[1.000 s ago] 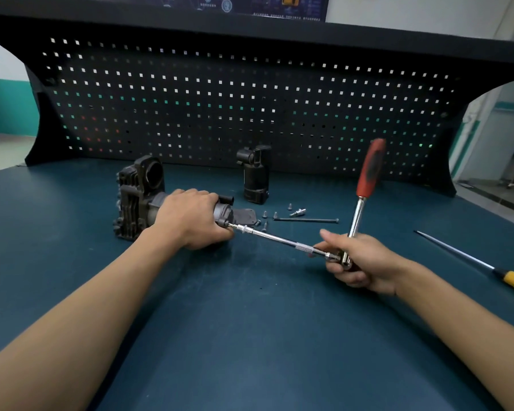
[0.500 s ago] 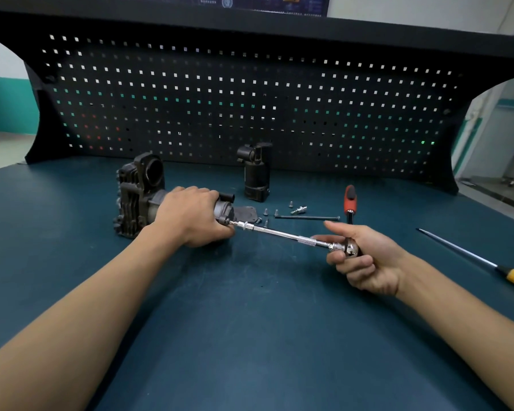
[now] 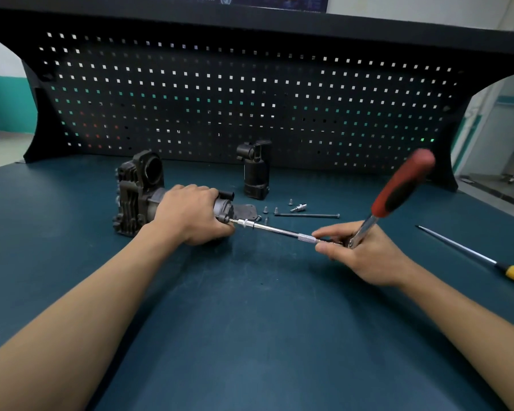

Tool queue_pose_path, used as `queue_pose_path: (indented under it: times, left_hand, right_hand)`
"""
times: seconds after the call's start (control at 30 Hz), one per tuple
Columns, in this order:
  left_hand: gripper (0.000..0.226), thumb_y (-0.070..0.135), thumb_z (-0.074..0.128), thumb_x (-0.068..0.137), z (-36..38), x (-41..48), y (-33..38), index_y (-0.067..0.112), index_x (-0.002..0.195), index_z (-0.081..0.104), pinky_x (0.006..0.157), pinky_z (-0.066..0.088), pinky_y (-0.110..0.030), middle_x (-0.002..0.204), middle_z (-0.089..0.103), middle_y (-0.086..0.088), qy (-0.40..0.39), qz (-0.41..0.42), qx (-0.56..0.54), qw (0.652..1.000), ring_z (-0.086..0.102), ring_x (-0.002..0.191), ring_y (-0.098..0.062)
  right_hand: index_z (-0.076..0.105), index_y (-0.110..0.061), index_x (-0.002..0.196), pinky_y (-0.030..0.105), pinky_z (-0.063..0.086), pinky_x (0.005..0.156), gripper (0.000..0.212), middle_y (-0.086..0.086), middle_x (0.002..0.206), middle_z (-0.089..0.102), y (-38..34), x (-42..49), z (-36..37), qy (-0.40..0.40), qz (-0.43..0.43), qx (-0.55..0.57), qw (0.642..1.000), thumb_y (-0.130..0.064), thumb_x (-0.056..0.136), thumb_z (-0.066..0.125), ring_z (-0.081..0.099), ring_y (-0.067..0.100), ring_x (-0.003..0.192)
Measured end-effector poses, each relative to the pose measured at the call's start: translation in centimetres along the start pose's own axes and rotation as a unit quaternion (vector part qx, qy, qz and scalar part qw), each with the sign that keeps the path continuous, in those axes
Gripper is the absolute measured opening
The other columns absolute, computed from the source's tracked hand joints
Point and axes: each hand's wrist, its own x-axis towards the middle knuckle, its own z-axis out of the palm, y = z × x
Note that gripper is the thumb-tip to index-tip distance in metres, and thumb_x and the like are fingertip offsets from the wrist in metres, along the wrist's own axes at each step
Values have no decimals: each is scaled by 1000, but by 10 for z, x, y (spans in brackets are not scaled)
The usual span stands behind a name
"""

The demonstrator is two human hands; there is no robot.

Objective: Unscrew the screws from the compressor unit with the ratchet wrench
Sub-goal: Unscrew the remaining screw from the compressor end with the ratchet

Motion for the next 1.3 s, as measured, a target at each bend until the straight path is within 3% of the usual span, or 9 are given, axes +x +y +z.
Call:
queue_pose_path:
  times: [0.17, 0.33, 0.6, 0.73, 0.8, 0.87, 0.9, 1.0, 1.3]
  left_hand:
    - [59, 75, 48, 62, 0, 1, 0, 30, 96, 62, 74, 35, -33, 93, 67, 8, -1, 1, 2, 1000, 61, 89, -21]
    - [52, 75, 49, 63, 0, 0, 0, 29, 86, 56, 72, 31, -33, 89, 65, 8, 1, 3, 1, 1000, 59, 85, -21]
    - [53, 75, 49, 63, -1, 0, 1, 29, 88, 56, 73, 31, -33, 91, 65, 7, -4, 4, 0, 1000, 59, 86, -21]
    - [52, 75, 50, 64, -2, 0, 3, 28, 85, 54, 73, 31, -33, 92, 65, 6, -2, 4, -4, 1000, 58, 86, -22]
    - [51, 75, 50, 63, -2, 1, 2, 28, 84, 53, 72, 31, -33, 90, 65, 6, 0, 4, -2, 1000, 59, 86, -22]
    - [51, 75, 49, 62, -2, 0, 1, 28, 83, 53, 72, 31, -33, 90, 66, 6, 1, 5, 0, 1000, 60, 86, -23]
    - [52, 75, 49, 62, -2, 0, 1, 29, 84, 54, 72, 31, -33, 90, 66, 6, 1, 5, 0, 1000, 60, 87, -23]
    - [52, 75, 49, 61, 0, 0, 0, 29, 84, 54, 72, 31, -33, 90, 66, 6, 1, 6, 0, 1000, 61, 88, -23]
    - [52, 76, 44, 59, -2, 0, 1, 29, 80, 51, 71, 30, -34, 87, 65, 5, 4, 6, 3, 1000, 60, 85, -23]
  right_hand:
    - [77, -28, 104, 1, 42, 80, 23, -38, 86, 68, 11, -4, 5, 29, -67, -76, 994, -16, 84, 79, 64, -14, 88]
    - [78, -17, 108, 10, 42, 66, 22, -9, 73, 63, 21, 2, 6, 91, -230, -179, 952, -22, 87, 77, 56, 5, 65]
    - [67, -37, 121, 21, 42, 55, 24, -17, 82, 52, 43, 9, 6, 157, -298, -293, 895, -29, 99, 64, 44, -2, 68]
    - [70, -50, 107, 10, 47, 68, 32, -18, 87, 72, 26, 1, 8, 57, -138, -102, 983, -26, 85, 72, 66, 0, 76]
    - [72, -54, 92, 5, 45, 69, 22, -21, 87, 74, 19, 1, 6, -11, -51, -74, 996, -33, 87, 71, 67, -3, 77]
    - [77, -31, 83, 11, 42, 54, 10, -8, 66, 67, 17, 2, 5, -37, -6, -5, 999, -32, 91, 71, 56, 3, 55]
    - [74, -16, 77, 14, 38, 47, 23, -2, 59, 59, 15, 3, 5, -42, 20, 51, 998, -35, 91, 72, 46, 7, 48]
    - [65, 8, 79, 18, 25, 38, 63, 11, 58, 48, 6, 4, 5, -50, 140, 160, 976, -54, 79, 69, 31, 13, 42]
    - [76, -1, 86, 18, 18, 33, 66, -2, 46, 36, -10, 9, -5, -161, 354, 377, 841, -62, 80, 53, 23, 8, 29]
